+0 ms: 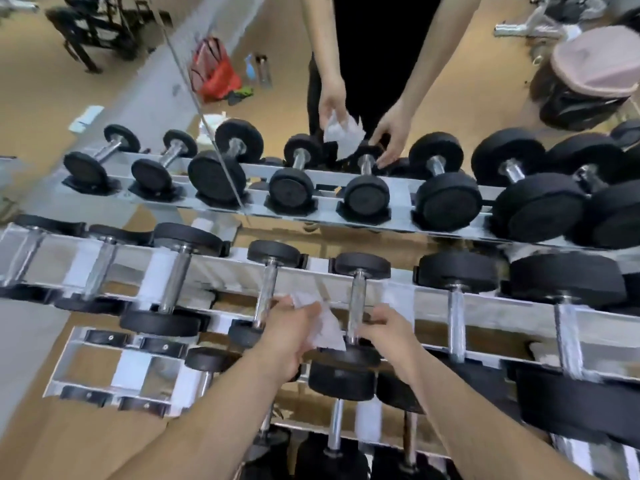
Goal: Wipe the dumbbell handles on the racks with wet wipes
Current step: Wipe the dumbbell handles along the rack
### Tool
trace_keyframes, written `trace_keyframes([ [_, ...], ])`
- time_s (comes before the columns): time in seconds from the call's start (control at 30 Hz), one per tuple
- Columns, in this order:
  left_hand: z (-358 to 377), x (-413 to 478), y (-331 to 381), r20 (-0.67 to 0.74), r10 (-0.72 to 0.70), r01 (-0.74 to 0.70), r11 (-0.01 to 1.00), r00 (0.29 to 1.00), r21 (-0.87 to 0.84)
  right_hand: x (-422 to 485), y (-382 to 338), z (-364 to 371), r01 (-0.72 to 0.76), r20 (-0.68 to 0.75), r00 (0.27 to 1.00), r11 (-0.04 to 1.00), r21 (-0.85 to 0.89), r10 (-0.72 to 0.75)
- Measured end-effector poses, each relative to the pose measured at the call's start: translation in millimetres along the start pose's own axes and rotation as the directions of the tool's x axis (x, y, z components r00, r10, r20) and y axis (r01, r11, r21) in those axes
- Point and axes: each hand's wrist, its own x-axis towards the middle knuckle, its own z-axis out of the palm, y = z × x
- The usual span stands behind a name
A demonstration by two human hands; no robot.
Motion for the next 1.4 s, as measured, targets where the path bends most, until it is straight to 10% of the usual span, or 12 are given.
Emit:
trace_keyframes([
  [0.17,2,15,18,-0.102,0.329,-0.29,0.915,0.939,0.282,13,17,4,-0.004,0.199,0.979,0.975,-0.22,0.049],
  [0.27,21,33,24,0.059,0.564,-0.49,0.655,0.824,0.575,30,26,-1,0.029,0.239,0.971,0.976,-0.216,0.024],
  [0.33,37,54,4,0.243,0.469,-0.503,0.579,0.849,0.642,32,32,-7,0.024,0.262,0.965,0.982,-0.187,0.026],
  [0.47,59,76,-49,0.43,0.131,-0.399,0.67,0.893,0.626,24,24,-13,-0.001,0.216,0.976,0.99,-0.141,0.032],
  [0.6,55,92,-56,0.187,0.262,-0.321,0.82,0.947,0.475,23,24,-9,-0.099,0.149,0.981,0.981,-0.169,0.125],
  [1.1,86,113,-55,0.174,0.077,-0.183,0.63,0.982,0.755,26,37,-13,-0.102,0.182,0.974,0.978,-0.182,0.136],
  [1.4,111,130,-24,0.113,0.167,-0.201,0.852,0.979,0.482,19,42,-10,-0.102,0.168,0.978,0.984,-0.144,0.126],
])
